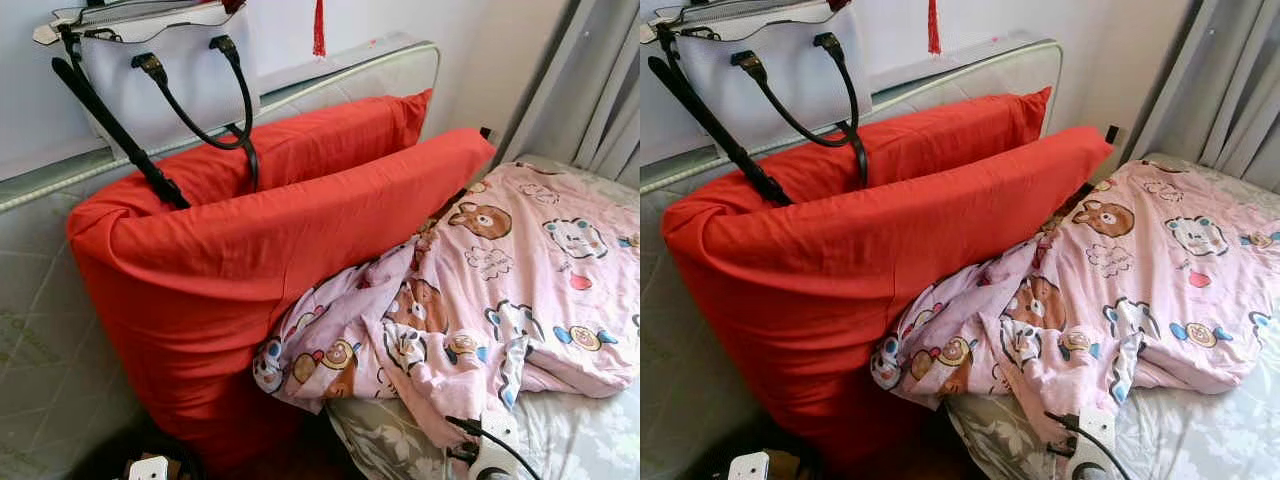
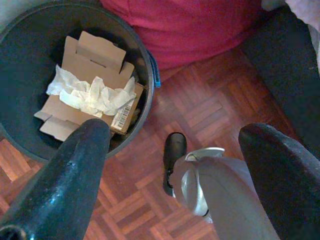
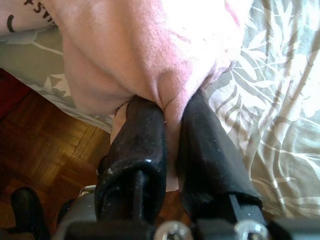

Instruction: Clean up the room

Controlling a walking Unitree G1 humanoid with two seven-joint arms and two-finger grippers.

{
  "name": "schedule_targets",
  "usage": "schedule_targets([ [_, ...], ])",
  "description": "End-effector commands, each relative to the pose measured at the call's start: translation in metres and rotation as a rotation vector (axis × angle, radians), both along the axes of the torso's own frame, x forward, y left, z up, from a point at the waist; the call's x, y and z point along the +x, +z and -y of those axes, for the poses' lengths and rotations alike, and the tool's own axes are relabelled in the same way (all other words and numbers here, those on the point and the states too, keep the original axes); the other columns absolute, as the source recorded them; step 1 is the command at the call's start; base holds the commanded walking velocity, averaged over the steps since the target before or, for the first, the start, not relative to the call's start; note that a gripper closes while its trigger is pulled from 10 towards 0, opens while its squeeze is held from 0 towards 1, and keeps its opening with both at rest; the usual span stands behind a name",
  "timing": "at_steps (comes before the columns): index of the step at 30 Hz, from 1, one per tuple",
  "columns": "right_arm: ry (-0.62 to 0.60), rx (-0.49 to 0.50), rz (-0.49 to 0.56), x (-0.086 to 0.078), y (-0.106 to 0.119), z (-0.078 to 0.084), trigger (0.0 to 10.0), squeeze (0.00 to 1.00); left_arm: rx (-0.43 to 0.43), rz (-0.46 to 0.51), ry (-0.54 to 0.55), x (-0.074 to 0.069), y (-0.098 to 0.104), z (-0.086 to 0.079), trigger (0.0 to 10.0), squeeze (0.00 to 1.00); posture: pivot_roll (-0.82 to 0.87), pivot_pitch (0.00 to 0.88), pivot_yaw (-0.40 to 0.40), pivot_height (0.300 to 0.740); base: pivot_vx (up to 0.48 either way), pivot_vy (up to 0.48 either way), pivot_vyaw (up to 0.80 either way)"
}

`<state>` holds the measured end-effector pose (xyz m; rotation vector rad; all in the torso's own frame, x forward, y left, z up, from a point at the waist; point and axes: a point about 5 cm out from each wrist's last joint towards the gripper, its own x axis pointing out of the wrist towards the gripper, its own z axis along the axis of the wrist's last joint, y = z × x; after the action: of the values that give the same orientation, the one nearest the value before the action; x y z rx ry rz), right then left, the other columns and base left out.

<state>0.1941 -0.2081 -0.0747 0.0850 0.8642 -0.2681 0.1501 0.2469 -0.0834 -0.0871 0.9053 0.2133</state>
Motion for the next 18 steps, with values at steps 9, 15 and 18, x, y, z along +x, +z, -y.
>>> schedule_targets([
  [9,0.028,-0.022,0.003,0.0023,0.0015,0.0011,10.0,0.00,0.002,-0.009,-0.013,-0.0024,-0.0010,0.0000,10.0,0.00,-0.01,0.000,-0.037,0.740,-0.147,0.000,0.00],
  [15,0.025,-0.030,0.000,0.0031,0.0019,0.0018,10.0,0.00,0.000,-0.001,0.000,-0.0013,-0.0004,-0.0005,10.0,0.00,0.00,0.000,-0.038,0.740,-0.284,0.000,0.00],
  [18,0.021,-0.026,0.003,0.0037,0.0022,0.0016,10.0,0.00,0.000,-0.001,0.003,-0.0011,-0.0003,-0.0005,10.0,0.00,0.00,0.000,-0.037,0.740,-0.351,0.000,0.00],
])
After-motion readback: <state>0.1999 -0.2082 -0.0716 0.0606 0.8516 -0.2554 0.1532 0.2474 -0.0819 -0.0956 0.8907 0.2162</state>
